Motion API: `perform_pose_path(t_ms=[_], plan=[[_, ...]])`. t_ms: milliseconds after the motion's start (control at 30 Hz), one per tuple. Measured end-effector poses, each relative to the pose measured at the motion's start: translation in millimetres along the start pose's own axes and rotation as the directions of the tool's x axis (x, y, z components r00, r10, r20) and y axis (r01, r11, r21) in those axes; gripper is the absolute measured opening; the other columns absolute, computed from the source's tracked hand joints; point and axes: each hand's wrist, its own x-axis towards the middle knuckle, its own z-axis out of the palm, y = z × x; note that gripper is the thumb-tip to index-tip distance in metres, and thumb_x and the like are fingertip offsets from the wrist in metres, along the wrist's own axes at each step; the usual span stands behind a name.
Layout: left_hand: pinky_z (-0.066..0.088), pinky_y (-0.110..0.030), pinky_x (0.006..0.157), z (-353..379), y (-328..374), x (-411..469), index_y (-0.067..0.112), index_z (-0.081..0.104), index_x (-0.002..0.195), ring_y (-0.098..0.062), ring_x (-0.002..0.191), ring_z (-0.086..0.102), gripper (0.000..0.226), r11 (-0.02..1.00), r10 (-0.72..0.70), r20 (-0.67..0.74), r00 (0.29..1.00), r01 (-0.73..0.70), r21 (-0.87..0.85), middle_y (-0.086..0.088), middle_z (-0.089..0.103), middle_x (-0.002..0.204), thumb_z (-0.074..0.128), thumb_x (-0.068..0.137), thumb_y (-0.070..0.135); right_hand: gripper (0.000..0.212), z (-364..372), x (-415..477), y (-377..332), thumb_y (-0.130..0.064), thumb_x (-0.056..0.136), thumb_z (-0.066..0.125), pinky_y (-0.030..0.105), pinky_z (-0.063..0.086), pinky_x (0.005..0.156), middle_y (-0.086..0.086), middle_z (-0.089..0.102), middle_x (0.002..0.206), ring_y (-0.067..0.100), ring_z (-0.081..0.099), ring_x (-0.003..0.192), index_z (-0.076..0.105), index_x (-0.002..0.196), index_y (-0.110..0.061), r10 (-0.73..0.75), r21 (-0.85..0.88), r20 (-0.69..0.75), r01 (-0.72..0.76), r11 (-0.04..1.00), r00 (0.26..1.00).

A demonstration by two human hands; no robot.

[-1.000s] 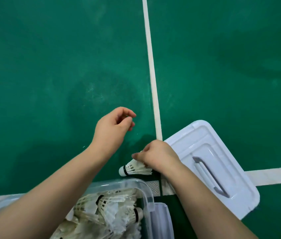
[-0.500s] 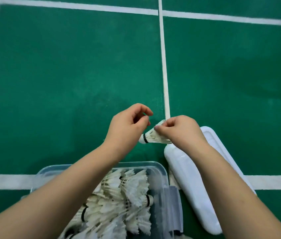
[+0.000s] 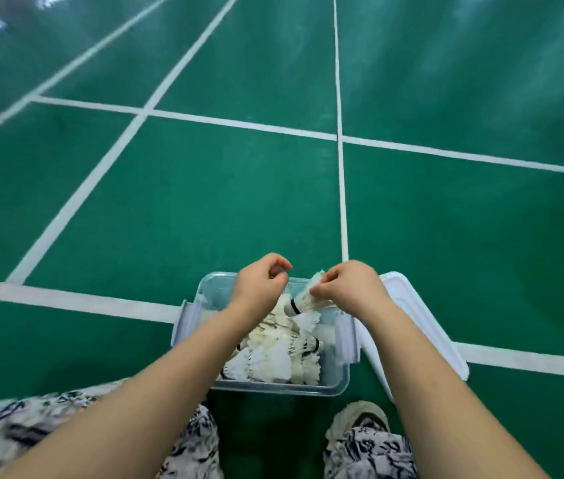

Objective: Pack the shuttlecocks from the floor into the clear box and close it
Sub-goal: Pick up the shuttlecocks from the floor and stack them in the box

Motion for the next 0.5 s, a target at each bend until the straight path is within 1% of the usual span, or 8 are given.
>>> perform_pose_path(t_ms=[67,100,167,233,300,367,467,500], plan=[[0.039,-0.028,0.065,-1.4,-13.7,-12.7,0.021,0.058,0.085,-0.021,0.066,0.049,0.017,1.000,-0.024,0.021,0.999,0.024,0.018,0.009,0.051,0.061,0.053,0.082,0.006,0.016,19.3,-10.9,7.7,-0.025,0.074,0.062,0.023,0.042,0.061,0.004,0.061,0.069,0.025,0.060,0.074,0.060,0.060,-0.016,0.065,-0.078,0.033,-0.062,0.995,0.997],[0.039,-0.028,0.063,-1.7,-19.0,-17.8,0.019,0.059,0.090,-0.021,0.065,0.049,0.016,0.999,-0.032,0.032,0.999,0.031,0.036,0.008,0.052,0.063,0.052,0.083,0.006,0.018,28.2,-15.2,12.1,-0.023,0.074,0.059,0.023,0.041,0.060,0.004,0.058,0.070,0.025,0.057,0.072,0.057,0.059,-0.014,0.095,-0.114,0.044,-0.089,0.989,0.995],[0.042,-0.030,0.065,-1.6,-26.8,-26.6,0.018,0.057,0.105,-0.020,0.066,0.051,0.025,0.996,-0.039,0.048,0.998,0.035,0.083,0.006,0.054,0.068,0.051,0.084,0.008,0.024,44.1,-24.5,21.0,-0.020,0.075,0.055,0.023,0.038,0.056,0.003,0.054,0.072,0.024,0.050,0.071,0.046,0.054,-0.013,0.128,-0.163,0.069,-0.115,0.980,0.989],[0.048,-0.033,0.067,-1.0,-32.2,-31.8,0.021,0.052,0.115,-0.021,0.068,0.054,0.032,0.992,-0.046,0.057,0.997,0.039,0.122,0.002,0.058,0.075,0.049,0.084,0.010,0.026,57.5,-30.5,29.9,-0.018,0.074,0.053,0.023,0.034,0.051,0.004,0.053,0.074,0.024,0.048,0.071,0.041,0.051,-0.014,0.143,-0.160,0.091,-0.127,0.979,0.986],[0.050,-0.036,0.070,0.3,-35.3,-34.7,0.024,0.049,0.118,-0.022,0.070,0.057,0.036,0.988,-0.056,0.070,0.996,0.045,0.145,0.001,0.060,0.080,0.049,0.084,0.011,0.024,65.7,-33.7,35.5,-0.019,0.075,0.052,0.024,0.040,0.057,0.003,0.056,0.076,0.024,0.053,0.073,0.045,0.052,-0.017,0.158,-0.123,0.096,-0.146,0.982,0.983],[0.050,-0.036,0.073,2.3,-36.8,-35.8,0.025,0.048,0.119,-0.022,0.076,0.059,0.038,0.984,-0.051,0.103,0.993,0.032,0.176,0.004,0.059,0.081,0.049,0.084,0.011,0.022,68.9,-34.1,38.7,-0.022,0.078,0.055,0.025,0.043,0.065,0.002,0.059,0.076,0.023,0.057,0.075,0.053,0.057,-0.018,0.157,-0.041,0.110,-0.153,0.987,0.981],[0.045,-0.030,0.072,8.2,-37.9,-37.4,0.025,0.049,0.120,-0.019,0.079,0.056,0.038,0.976,-0.045,0.140,0.989,0.013,0.218,0.008,0.057,0.079,0.050,0.084,0.012,0.019,73.7,-35.6,41.5,-0.025,0.082,0.058,0.028,0.047,0.071,0.002,0.063,0.077,0.018,0.058,0.075,0.067,0.069,-0.016,0.130,0.089,0.162,-0.146,0.985,0.978],[0.045,-0.030,0.072,10.8,-37.8,-38.1,0.025,0.049,0.119,-0.018,0.078,0.056,0.038,0.975,-0.048,0.145,0.988,0.015,0.222,0.009,0.057,0.078,0.050,0.084,0.012,0.018,76.7,-35.5,42.2,-0.025,0.082,0.058,0.028,0.048,0.072,0.002,0.063,0.076,0.018,0.057,0.074,0.068,0.071,-0.015,0.121,0.102,0.174,-0.140,0.985,0.977]])
